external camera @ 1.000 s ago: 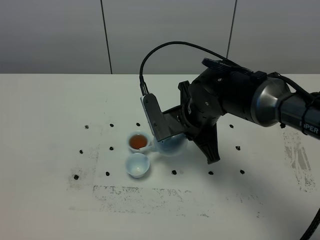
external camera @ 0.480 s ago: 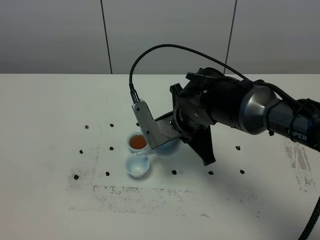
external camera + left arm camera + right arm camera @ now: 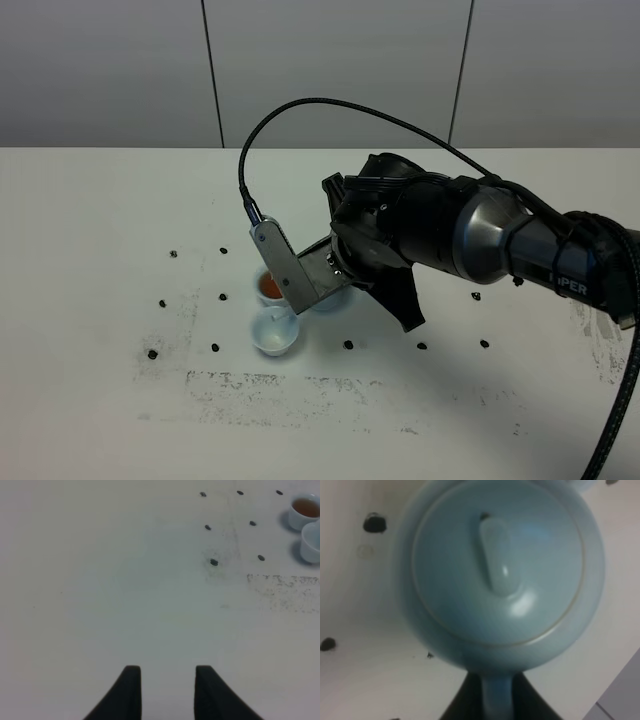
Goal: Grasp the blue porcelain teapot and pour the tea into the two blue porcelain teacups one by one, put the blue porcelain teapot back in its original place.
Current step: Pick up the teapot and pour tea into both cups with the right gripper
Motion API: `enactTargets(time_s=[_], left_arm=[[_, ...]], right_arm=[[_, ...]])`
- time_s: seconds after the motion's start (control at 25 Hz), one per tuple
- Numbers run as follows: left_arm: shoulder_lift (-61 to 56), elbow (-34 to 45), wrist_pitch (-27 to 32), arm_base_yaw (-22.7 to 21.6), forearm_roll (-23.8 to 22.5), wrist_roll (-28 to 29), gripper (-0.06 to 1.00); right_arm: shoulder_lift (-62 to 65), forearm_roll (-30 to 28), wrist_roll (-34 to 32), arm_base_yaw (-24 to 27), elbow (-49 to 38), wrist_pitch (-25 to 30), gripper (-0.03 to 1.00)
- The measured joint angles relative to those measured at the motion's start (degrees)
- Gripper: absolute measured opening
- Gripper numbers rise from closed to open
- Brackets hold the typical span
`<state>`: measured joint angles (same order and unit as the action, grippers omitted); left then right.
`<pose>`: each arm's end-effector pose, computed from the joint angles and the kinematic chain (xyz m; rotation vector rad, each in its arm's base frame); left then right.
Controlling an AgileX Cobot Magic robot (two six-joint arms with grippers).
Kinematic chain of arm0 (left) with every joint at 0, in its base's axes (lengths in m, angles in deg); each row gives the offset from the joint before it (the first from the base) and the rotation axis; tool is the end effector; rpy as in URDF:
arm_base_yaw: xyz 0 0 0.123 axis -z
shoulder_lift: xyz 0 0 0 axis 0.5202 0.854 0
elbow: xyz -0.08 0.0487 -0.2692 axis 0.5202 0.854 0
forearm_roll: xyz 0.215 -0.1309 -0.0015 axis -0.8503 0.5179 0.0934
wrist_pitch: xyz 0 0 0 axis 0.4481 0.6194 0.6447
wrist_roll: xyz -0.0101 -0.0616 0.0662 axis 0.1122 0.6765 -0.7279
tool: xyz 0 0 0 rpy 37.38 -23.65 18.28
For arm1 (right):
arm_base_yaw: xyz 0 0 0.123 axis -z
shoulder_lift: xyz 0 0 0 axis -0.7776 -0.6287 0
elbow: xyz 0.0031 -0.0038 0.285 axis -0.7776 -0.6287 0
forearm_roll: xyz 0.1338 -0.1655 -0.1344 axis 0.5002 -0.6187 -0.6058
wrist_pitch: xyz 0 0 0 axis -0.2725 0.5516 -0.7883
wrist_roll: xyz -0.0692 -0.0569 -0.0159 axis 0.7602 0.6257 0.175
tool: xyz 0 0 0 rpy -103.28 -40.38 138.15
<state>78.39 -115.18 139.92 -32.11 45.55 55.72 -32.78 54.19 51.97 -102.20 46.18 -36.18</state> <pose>-0.0008 -0.0072 0.2658 -0.0119 2.0796 -0.1012 0.2936 0.3144 0.1996 -2.4447 1.3194 -0.6025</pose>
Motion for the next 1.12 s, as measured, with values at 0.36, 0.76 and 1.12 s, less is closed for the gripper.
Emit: enactTargets(time_s=[0.36, 0.76, 1.12], left_arm=[[0.0, 0.0, 0.0, 0.0, 0.0, 0.0, 0.29], [0.0, 0.0, 0.0, 0.0, 0.0, 0.0, 0.29], [0.0, 0.0, 0.0, 0.0, 0.0, 0.0, 0.29]], right_arm=[[-0.6, -5.2, -1.9, -0.7, 0.0, 0.5, 0.03], [-0.6, -7.7, -1.9, -1.3, 0.0, 1.8, 0.03], [-0.6, -9.6, -1.9, -2.2, 1.5, 3.4, 0.03]])
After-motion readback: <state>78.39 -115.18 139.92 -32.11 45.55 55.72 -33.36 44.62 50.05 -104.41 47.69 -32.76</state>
